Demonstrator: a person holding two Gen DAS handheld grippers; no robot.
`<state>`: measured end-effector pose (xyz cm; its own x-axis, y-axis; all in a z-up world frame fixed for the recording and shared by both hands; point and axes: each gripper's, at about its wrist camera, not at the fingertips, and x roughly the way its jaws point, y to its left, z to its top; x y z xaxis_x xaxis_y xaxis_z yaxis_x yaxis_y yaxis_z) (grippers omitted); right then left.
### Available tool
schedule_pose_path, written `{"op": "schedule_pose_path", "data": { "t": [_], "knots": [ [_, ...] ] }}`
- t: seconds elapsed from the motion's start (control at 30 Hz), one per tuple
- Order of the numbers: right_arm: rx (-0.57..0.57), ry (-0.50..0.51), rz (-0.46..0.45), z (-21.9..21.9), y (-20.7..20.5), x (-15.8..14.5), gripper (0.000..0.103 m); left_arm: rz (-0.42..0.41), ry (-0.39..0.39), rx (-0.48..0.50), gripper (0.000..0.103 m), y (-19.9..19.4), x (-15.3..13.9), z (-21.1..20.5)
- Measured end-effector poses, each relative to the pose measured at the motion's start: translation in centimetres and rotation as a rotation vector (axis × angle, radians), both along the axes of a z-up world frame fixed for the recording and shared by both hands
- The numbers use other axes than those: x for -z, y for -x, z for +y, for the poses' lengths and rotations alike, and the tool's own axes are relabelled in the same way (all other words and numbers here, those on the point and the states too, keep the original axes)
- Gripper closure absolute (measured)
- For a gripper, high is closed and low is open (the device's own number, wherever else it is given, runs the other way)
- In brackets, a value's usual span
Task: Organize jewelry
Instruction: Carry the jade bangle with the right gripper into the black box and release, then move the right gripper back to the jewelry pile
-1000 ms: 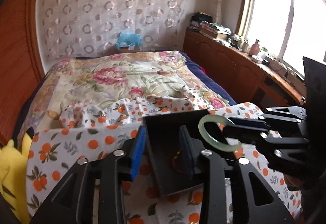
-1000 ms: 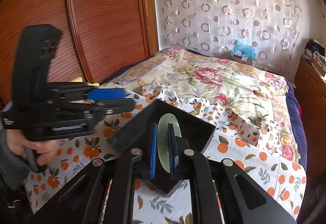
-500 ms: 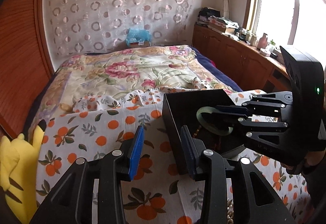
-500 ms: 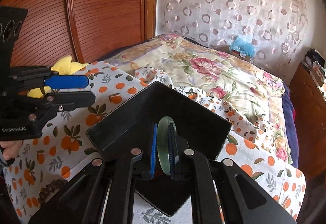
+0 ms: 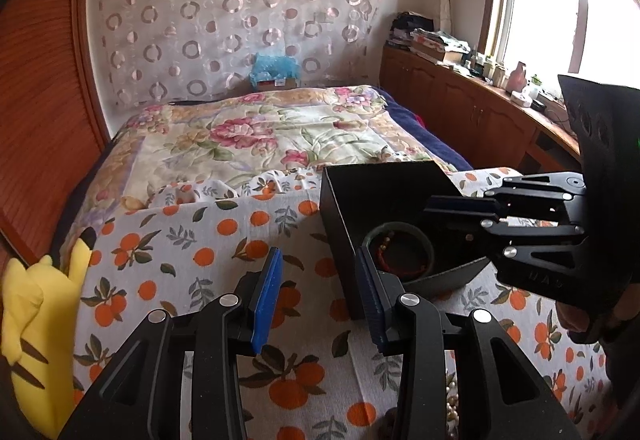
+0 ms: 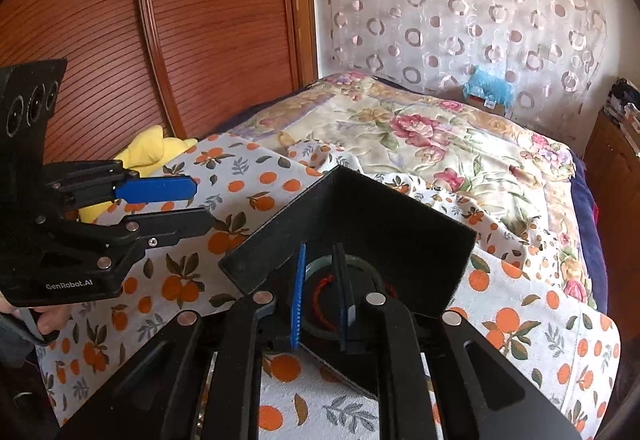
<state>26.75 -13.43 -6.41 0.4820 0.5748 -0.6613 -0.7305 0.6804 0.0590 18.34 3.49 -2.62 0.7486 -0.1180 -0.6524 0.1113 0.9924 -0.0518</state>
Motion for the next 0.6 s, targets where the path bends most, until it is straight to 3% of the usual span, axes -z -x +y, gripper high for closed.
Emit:
{"op": "schedule_pose_path", "data": {
  "t": [0.53,0.6],
  "knots": [
    [0.188,-0.115,-0.112,-5.8,5.8,-4.5,0.088,-0.046,-0.008,0.018,0.067,5.4,-0.5,-1.2],
    [0.210,-0.122,-0.121,-6.4,6.4,-4.8,0.084,-0.052,-0.010,0.023,0.067,6.2,-0.3,-1.5]
  ]
}}
